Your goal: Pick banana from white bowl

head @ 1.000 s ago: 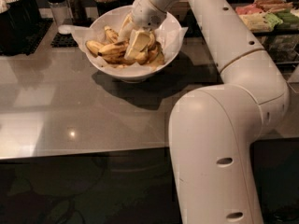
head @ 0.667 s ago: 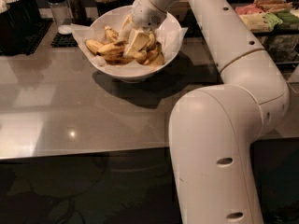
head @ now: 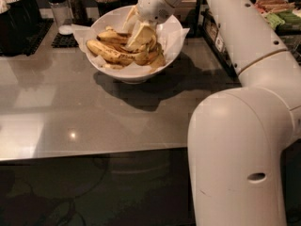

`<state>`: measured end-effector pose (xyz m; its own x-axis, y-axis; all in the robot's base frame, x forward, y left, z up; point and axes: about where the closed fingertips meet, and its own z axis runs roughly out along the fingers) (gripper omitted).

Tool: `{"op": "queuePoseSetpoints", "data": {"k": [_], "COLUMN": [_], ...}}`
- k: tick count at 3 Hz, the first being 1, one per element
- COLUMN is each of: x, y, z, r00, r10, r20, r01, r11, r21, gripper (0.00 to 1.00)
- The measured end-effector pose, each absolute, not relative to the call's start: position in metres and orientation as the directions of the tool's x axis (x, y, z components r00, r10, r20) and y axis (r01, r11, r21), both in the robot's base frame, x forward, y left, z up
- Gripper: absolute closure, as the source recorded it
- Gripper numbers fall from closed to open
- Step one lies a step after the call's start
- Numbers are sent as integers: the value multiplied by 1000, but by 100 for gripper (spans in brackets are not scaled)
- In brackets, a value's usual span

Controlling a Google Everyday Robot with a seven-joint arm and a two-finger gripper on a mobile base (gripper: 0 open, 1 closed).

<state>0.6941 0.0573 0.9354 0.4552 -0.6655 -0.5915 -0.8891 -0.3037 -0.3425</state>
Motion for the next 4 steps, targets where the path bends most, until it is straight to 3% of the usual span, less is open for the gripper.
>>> {"op": "queuePoseSetpoints", "data": {"k": [2, 4], "x": [657, 603], "y": [48, 26], "z": [985, 980], "r00": [475, 444], "r10": [-712, -658], "r20": [-517, -608], "r01": [-869, -879], "r11": [-286, -189], "r21": [-404, -438], "gripper": [100, 100]}}
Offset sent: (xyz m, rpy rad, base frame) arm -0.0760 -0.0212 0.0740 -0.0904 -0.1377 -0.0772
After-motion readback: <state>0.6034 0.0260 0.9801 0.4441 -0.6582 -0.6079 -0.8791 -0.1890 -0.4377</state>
